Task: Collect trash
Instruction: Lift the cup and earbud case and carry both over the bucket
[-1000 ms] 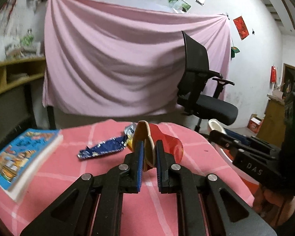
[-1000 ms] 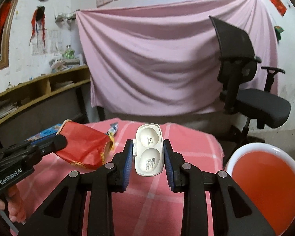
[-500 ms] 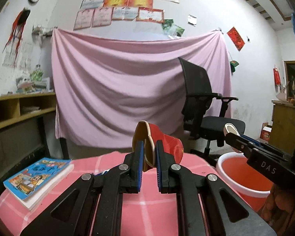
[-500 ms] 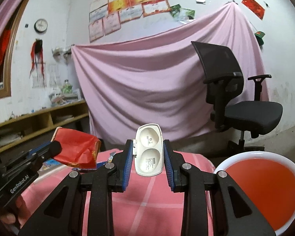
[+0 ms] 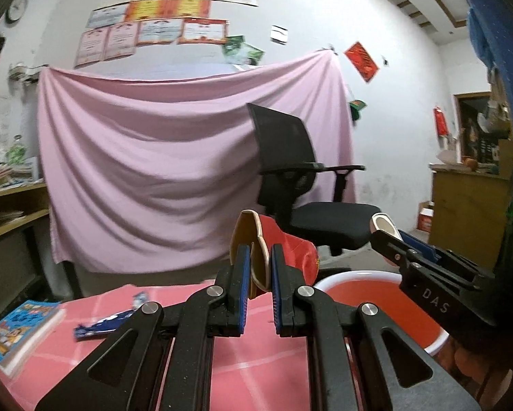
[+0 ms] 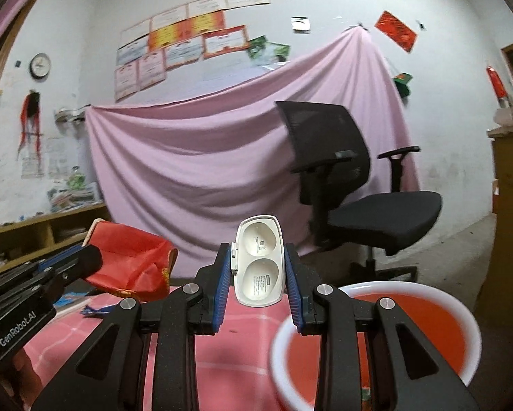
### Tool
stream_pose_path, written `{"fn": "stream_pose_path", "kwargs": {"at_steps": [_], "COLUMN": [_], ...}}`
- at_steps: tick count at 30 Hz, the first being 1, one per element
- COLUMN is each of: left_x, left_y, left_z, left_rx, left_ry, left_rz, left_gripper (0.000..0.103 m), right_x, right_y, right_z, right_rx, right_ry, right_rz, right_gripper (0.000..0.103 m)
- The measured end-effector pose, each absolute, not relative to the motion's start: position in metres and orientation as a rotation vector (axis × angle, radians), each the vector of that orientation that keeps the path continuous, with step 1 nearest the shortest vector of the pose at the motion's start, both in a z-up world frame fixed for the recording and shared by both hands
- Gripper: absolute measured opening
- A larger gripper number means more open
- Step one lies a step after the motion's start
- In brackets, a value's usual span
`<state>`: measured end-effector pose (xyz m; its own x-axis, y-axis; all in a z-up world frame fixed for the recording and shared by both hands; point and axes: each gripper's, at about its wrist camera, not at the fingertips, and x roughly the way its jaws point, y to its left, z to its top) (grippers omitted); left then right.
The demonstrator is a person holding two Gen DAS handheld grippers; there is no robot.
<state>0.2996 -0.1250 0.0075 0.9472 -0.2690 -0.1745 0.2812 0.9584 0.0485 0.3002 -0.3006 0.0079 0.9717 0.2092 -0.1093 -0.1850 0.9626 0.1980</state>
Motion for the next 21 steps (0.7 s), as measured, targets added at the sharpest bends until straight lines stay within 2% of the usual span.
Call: {"fn": "stream_pose_path", "kwargs": {"at_steps": [11,21], "left_x": [0.332,0.371], "left_y": [-0.192,-0.222], "left_z": [0.001,-0.014], "left_rx": [0.073,0.014], "left_ry": [0.271,0.519], "left_rz": [-0.408,-0.517], "left_gripper": [0.009,0.009], "right_x": [0.306,0.331], "right_y": [-0.359,-0.380], "right_z": [0.000,-0.024], "right_rx": [0.292,0.425], "right_ry": [0.193,0.395], "right_rz": [0.084,0.058], "right_gripper": [0.028,0.028]}}
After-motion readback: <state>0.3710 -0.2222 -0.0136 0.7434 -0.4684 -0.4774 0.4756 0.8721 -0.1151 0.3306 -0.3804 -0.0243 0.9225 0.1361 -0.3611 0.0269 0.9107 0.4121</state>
